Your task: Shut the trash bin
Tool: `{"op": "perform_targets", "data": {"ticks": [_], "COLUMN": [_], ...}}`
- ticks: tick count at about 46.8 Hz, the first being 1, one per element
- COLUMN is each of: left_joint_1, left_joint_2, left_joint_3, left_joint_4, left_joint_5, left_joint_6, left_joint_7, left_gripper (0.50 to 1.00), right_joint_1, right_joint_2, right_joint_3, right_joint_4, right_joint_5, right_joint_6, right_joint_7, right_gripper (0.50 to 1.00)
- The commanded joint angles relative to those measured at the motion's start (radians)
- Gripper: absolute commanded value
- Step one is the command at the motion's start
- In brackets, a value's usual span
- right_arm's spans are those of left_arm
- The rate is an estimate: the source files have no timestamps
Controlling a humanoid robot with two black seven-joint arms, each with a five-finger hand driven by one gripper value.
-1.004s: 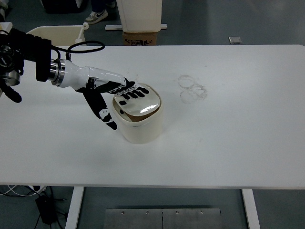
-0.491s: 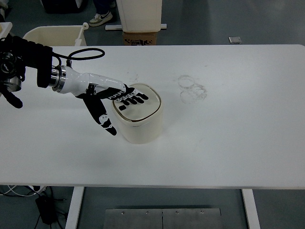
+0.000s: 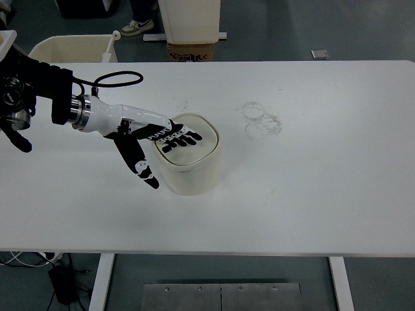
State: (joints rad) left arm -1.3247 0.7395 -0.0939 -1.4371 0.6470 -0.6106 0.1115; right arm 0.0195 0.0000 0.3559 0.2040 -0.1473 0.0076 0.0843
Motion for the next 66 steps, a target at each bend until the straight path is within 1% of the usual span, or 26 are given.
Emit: {"op": "perform_targets", "data": {"ticks": [1, 12, 20, 26, 30, 34, 39, 44, 48, 53, 58, 63, 66], "left_joint_1": [0.010, 0.006, -0.063, -0.099, -0.105, -0.103, -0.100, -0.100, -0.097, -0.088, -0.080, -0.062, -0.053], "left_joint_2": [0.001, 0.005, 0.008, 0.017, 0.018, 0.018, 0.005, -0.006, -0.009, -0.005, 0.000, -0.002, -0.003], "left_joint_3": [0.000, -0.001, -0.012, -0.016, -0.050, -0.102, -0.156, -0.205, -0.243, -0.265, -0.274, -0.302, -0.309], "left_joint_4": [-0.002, -0.002, 0.001, 0.007, 0.026, 0.064, 0.147, 0.202, 0.233, 0.273, 0.328, 0.412, 0.451], "left_joint_5": [0.000, 0.002, -0.023, -0.070, -0.124, -0.159, -0.167, -0.170, -0.196, -0.289, -0.381, -0.486, -0.538], "left_joint_6": [0.000, 0.000, 0.000, 0.000, 0.000, 0.000, 0.000, 0.035, 0.040, 0.057, 0.069, 0.078, 0.078], "left_joint_7": [0.000, 0.000, 0.000, 0.000, -0.001, -0.001, -0.010, -0.013, -0.015, -0.022, -0.053, -0.091, -0.096], "left_gripper": [1.000, 1.000, 1.000, 1.000, 1.000, 1.000, 1.000, 1.000, 1.000, 1.000, 1.000, 1.000, 1.000], "right_joint_1": [0.000, 0.000, 0.000, 0.000, 0.000, 0.000, 0.000, 0.000, 0.000, 0.000, 0.000, 0.000, 0.000], "right_joint_2": [0.000, 0.000, 0.000, 0.000, 0.000, 0.000, 0.000, 0.000, 0.000, 0.000, 0.000, 0.000, 0.000], "right_joint_3": [0.000, 0.000, 0.000, 0.000, 0.000, 0.000, 0.000, 0.000, 0.000, 0.000, 0.000, 0.000, 0.000], "right_joint_4": [0.000, 0.000, 0.000, 0.000, 0.000, 0.000, 0.000, 0.000, 0.000, 0.000, 0.000, 0.000, 0.000], "right_joint_5": [0.000, 0.000, 0.000, 0.000, 0.000, 0.000, 0.000, 0.000, 0.000, 0.000, 0.000, 0.000, 0.000], "right_joint_6": [0.000, 0.000, 0.000, 0.000, 0.000, 0.000, 0.000, 0.000, 0.000, 0.000, 0.000, 0.000, 0.000], "right_joint_7": [0.000, 0.000, 0.000, 0.000, 0.000, 0.000, 0.000, 0.000, 0.000, 0.000, 0.000, 0.000, 0.000], "right_gripper": [0.993, 0.993, 0.993, 0.993, 0.993, 0.993, 0.993, 0.993, 0.993, 0.993, 0.993, 0.993, 0.993]}}
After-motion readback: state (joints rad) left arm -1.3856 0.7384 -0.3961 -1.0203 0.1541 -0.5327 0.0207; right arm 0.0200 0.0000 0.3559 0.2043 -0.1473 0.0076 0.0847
